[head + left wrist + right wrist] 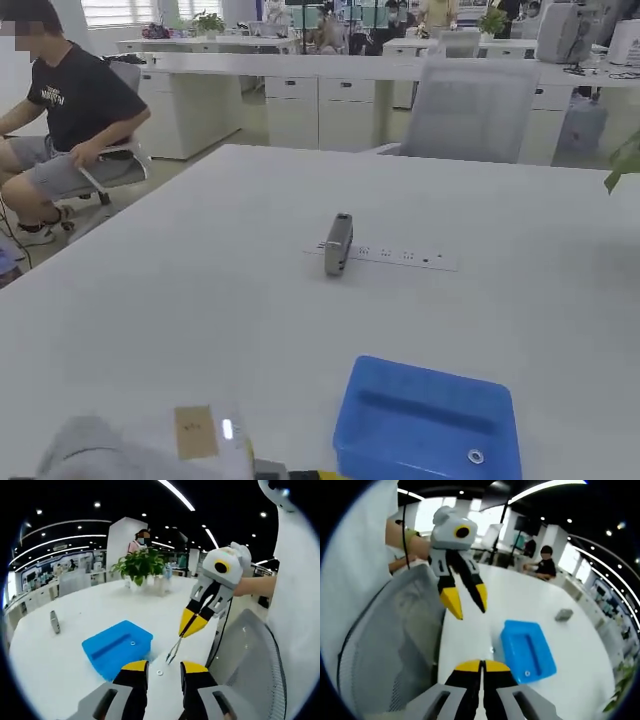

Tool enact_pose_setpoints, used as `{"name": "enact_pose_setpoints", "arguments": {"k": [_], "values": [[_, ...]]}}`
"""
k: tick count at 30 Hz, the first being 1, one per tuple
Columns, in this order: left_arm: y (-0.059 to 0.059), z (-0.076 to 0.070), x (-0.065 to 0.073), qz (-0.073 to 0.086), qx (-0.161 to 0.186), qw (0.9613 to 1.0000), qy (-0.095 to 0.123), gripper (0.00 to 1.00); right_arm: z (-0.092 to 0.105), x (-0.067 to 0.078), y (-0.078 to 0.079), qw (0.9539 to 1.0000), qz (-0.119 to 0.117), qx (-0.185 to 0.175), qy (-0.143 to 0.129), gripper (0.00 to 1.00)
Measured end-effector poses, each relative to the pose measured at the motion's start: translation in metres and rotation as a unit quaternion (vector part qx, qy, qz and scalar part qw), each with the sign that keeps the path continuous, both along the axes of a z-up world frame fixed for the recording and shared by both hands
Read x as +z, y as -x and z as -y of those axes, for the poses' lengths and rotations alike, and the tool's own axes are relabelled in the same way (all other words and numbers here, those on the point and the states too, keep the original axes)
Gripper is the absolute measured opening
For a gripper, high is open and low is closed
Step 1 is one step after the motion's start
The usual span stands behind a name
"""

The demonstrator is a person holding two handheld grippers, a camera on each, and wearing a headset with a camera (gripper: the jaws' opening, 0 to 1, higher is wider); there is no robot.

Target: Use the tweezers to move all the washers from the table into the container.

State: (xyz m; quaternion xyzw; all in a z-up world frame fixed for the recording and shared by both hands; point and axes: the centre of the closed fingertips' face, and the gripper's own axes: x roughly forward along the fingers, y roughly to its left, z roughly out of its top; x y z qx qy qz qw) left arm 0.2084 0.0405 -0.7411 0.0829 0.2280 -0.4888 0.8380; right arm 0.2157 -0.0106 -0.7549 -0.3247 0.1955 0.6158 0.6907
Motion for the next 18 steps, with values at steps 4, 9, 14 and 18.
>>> {"name": "enact_pose_setpoints", "arguments": {"k": [4, 9, 14, 18], "values": [[0.008, 0.018, -0.013, -0.020, -0.063, 0.9974, -0.029, 0.21, -0.004, 0.002, 0.005, 0.9999, -0.009, 0.011, -0.004, 0.00], [0.011, 0.037, -0.016, -0.017, -0.102, 0.9938, -0.041, 0.19, -0.010, 0.006, 0.014, 0.9993, -0.022, 0.027, -0.014, 0.00], [0.010, 0.049, -0.017, -0.012, -0.126, 0.9909, -0.047, 0.16, -0.016, 0.007, 0.025, 0.9979, -0.045, 0.042, -0.019, 0.00], [0.013, 0.052, -0.024, -0.010, -0.151, 0.9863, -0.067, 0.04, -0.019, 0.006, 0.028, 0.9973, -0.054, 0.046, -0.019, 0.00]]}}
